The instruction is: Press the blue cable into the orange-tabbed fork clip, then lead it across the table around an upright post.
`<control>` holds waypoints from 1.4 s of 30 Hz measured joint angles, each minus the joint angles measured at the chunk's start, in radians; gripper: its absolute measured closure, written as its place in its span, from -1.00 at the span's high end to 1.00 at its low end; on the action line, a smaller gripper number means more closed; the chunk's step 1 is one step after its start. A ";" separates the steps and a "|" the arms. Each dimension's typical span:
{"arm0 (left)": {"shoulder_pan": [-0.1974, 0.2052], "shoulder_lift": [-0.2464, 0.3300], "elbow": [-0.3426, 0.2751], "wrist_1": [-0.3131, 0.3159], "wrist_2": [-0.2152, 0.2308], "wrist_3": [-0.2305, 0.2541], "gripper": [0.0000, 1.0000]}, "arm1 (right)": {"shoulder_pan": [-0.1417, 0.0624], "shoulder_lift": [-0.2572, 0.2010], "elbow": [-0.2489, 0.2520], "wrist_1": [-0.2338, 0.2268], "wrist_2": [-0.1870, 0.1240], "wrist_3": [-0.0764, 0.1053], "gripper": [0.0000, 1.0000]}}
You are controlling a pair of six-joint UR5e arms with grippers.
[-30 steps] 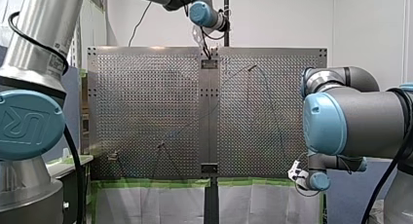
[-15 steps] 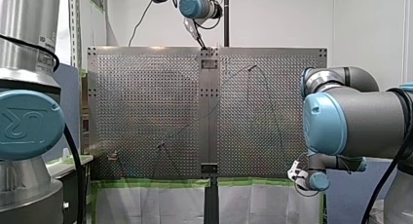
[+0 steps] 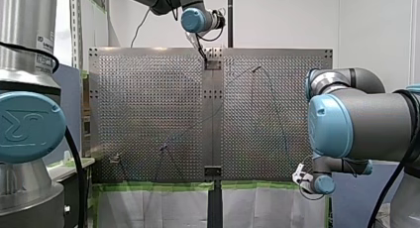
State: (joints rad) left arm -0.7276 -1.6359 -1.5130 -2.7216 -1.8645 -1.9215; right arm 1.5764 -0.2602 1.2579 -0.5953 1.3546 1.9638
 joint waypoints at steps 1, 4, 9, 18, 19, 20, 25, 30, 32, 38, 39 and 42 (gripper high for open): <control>0.000 0.000 -0.008 0.007 0.000 0.007 0.96 | 0.000 0.000 0.000 0.000 0.000 0.000 -1.00; 0.000 0.000 -0.032 0.032 0.000 0.029 0.96 | 0.001 0.000 0.000 0.000 0.000 -0.001 -1.00; 0.000 0.000 -0.075 0.074 0.000 0.066 0.96 | 0.001 0.000 0.000 0.000 0.000 -0.001 -1.00; 0.000 0.000 -0.166 0.166 0.000 0.137 0.96 | 0.001 0.000 0.000 0.001 0.000 -0.002 -1.00; 0.000 0.000 -0.176 0.176 0.000 0.140 0.96 | 0.002 0.000 0.000 0.001 0.000 -0.002 -1.00; 0.000 0.000 -0.186 0.186 0.000 0.143 0.96 | 0.002 0.000 0.000 0.002 0.000 -0.002 -1.00; 0.000 0.000 -0.243 0.244 0.000 0.145 0.96 | 0.003 0.000 0.000 0.002 0.000 -0.002 -1.00; 0.000 0.000 -0.298 0.297 0.001 0.144 0.96 | 0.003 0.000 0.000 0.002 0.000 -0.002 -1.00; 0.000 0.000 -0.316 0.316 0.001 0.144 0.96 | 0.003 0.000 0.000 0.002 0.000 -0.003 -1.00; 0.000 0.000 -0.379 0.379 0.000 0.144 0.96 | 0.004 0.000 0.000 0.002 0.000 -0.004 -1.00; 0.000 0.000 -0.392 0.392 0.000 0.144 0.96 | 0.004 0.000 0.000 0.002 -0.001 -0.004 -1.00; 0.000 0.000 -0.425 0.424 0.000 0.146 0.96 | 0.004 0.000 0.000 0.002 -0.001 -0.005 -1.00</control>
State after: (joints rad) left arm -0.7275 -1.6357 -1.9376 -2.2975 -1.8644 -1.7759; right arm 1.5807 -0.2603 1.2574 -0.5938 1.3534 1.9592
